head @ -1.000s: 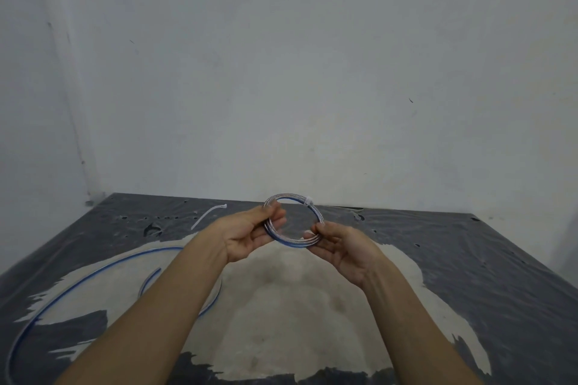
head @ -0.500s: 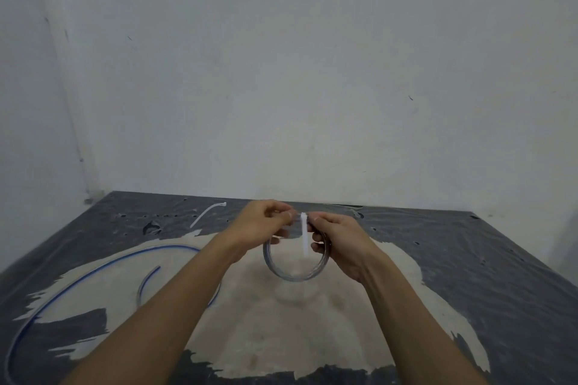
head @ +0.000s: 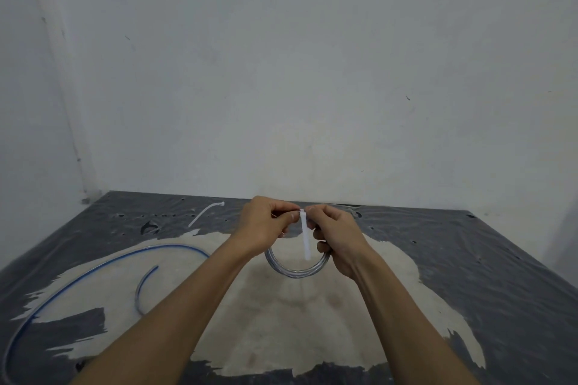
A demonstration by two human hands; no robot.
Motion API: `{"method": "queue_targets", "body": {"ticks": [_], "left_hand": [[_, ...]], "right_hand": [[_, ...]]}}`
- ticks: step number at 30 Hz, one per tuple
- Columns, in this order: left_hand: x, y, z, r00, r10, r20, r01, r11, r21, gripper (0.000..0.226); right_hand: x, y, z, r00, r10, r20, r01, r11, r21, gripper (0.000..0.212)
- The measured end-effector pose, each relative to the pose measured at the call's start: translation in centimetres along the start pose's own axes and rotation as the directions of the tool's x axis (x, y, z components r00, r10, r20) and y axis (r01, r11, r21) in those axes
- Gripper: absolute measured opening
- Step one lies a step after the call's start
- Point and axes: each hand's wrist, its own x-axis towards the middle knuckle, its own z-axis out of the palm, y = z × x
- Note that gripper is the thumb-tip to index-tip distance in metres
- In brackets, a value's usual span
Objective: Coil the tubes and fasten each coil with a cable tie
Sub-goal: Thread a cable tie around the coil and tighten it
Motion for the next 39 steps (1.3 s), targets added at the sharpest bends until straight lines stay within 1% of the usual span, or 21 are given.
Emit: {"method": "queue_targets", "body": {"ticks": [5,7,9,10,11,12,13,14,15,16,17,21,24,27,29,32,34,36,38,39], "left_hand": [[0.1,-0.2,0.1,1.000,0.005,-0.014,-0.006,1.000,-0.020,0.016],[0.1,-0.5,0.3,0.999,0.001,-0.051,-0.001,1.000,0.004,0.015],[0.4,-0.8,0.4,0.992,0.038,-0.121,-0.029,0.997,0.074,0.016],[0.5,-0.9,0.4,0.986,0.062,-0.158,-0.045,0.993,0.110,0.017],[0.5,-0.9,0.3,0.979,0.087,-0.186,-0.061,0.988,0.141,0.017],[0.4,-0.8,0.2,0.973,0.116,-0.201,-0.082,0.982,0.171,0.017],[0.4,-0.7,0.2,0.968,0.151,-0.202,-0.110,0.973,0.202,0.016],[0.2,-0.5,0.2,0.962,0.191,-0.195,-0.143,0.962,0.234,0.016],[0.1,-0.3,0.2,0.955,0.227,-0.189,-0.173,0.949,0.265,0.016],[-0.1,-0.1,0.2,0.947,0.261,-0.185,-0.201,0.935,0.293,0.015],[-0.2,0.1,0.1,0.938,0.297,-0.180,-0.231,0.920,0.317,0.015],[-0.1,-0.1,0.1,0.896,0.422,-0.134,-0.350,0.860,0.370,0.014],[-0.1,-0.4,0.1,0.863,0.500,-0.078,-0.417,0.790,0.450,0.015],[-0.1,-0.6,0.0,0.853,0.522,0.004,-0.450,0.731,0.512,0.016],[-0.2,-0.7,-0.1,0.847,0.531,0.032,-0.462,0.706,0.537,0.016],[-0.1,-1.1,-0.2,0.856,0.517,0.018,-0.453,0.732,0.509,0.015],[0.1,-1.4,-0.2,0.876,0.481,-0.028,-0.415,0.782,0.466,0.014],[0.2,-1.7,-0.2,0.895,0.440,-0.069,-0.371,0.822,0.431,0.015],[0.1,-1.9,-0.1,0.899,0.435,-0.055,-0.371,0.821,0.433,0.015],[0.0,-2.0,0.0,0.896,0.443,-0.037,-0.383,0.810,0.444,0.014]], "right_hand": [[0.2,-0.2,-0.2,1.000,0.011,-0.017,-0.012,0.999,-0.051,0.017],[0.2,-0.1,0.0,0.993,-0.036,-0.112,0.016,0.984,-0.179,0.017],[0.0,0.0,0.2,0.960,-0.140,-0.244,0.052,0.940,-0.337,0.018],[-0.3,-0.1,0.3,0.957,-0.150,-0.250,0.052,0.931,-0.361,0.022],[-0.5,-0.3,0.6,0.975,-0.094,-0.203,0.024,0.947,-0.320,0.025],[-0.8,-0.6,0.9,0.993,0.011,-0.120,-0.036,0.977,-0.212,0.028],[-1.0,-0.8,1.3,0.992,0.125,-0.012,-0.126,0.991,-0.052,0.028],[-1.0,-1.0,1.4,0.974,0.205,0.099,-0.216,0.969,0.121,0.027],[-0.9,-1.1,1.5,0.950,0.247,0.189,-0.292,0.918,0.269,0.023],[-0.7,-1.2,1.5,0.931,0.272,0.243,-0.348,0.862,0.369,0.020],[-0.4,-1.2,1.7,0.918,0.296,0.264,-0.385,0.826,0.412,0.019],[-0.2,-1.9,1.7,0.902,0.374,0.214,-0.431,0.808,0.402,0.029],[-0.3,-2.1,1.9,0.890,0.426,0.164,-0.454,0.786,0.420,0.029],[-0.2,-1.7,2.1,0.888,0.444,0.121,-0.448,0.772,0.450,0.025],[-0.2,-1.5,2.3,0.891,0.443,0.103,-0.436,0.767,0.470,0.024],[0.1,-1.1,2.3,0.888,0.442,0.123,-0.446,0.769,0.458,0.023],[0.3,-1.1,2.0,0.876,0.447,0.180,-0.480,0.778,0.405,0.027],[0.3,-1.2,1.6,0.848,0.462,0.259,-0.529,0.767,0.362,0.029],[0.3,-1.6,1.4,0.831,0.473,0.292,-0.551,0.770,0.322,0.028],[0.3,-1.6,1.4,0.833,0.480,0.274,-0.548,0.782,0.297,0.028]]}}
